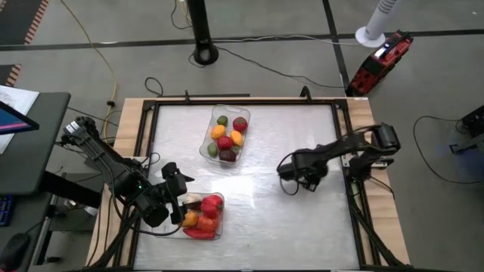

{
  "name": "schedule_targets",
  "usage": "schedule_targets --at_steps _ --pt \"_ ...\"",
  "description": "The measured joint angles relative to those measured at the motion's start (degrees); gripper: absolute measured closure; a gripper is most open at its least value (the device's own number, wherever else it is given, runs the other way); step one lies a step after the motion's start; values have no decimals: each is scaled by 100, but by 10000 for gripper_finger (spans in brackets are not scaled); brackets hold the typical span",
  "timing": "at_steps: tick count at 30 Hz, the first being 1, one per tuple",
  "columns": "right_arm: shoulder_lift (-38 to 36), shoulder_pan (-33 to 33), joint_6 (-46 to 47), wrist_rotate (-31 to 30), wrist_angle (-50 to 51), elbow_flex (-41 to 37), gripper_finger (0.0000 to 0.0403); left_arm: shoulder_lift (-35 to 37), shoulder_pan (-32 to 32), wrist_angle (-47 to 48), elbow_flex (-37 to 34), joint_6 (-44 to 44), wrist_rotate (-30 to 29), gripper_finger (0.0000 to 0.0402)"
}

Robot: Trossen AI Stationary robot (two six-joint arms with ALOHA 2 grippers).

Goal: Sort produce into baskets
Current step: Put the onion into the bottom transparent bin

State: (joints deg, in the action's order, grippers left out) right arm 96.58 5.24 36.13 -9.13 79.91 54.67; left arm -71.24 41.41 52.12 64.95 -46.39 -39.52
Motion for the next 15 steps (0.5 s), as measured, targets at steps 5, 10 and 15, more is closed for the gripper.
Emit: schedule_targets --at_steps 5,10,15 --pt "-125 840 234 0 -776 913 95 0 0 -6 0 -4 -68 42" --pt "-125 1438 -468 -25 -2418 1694 94 0 0 -76 0 100 -277 42" --pt "-125 1505 -1177 -192 -3940 2163 94 2 99 -605 0 709 -710 42"
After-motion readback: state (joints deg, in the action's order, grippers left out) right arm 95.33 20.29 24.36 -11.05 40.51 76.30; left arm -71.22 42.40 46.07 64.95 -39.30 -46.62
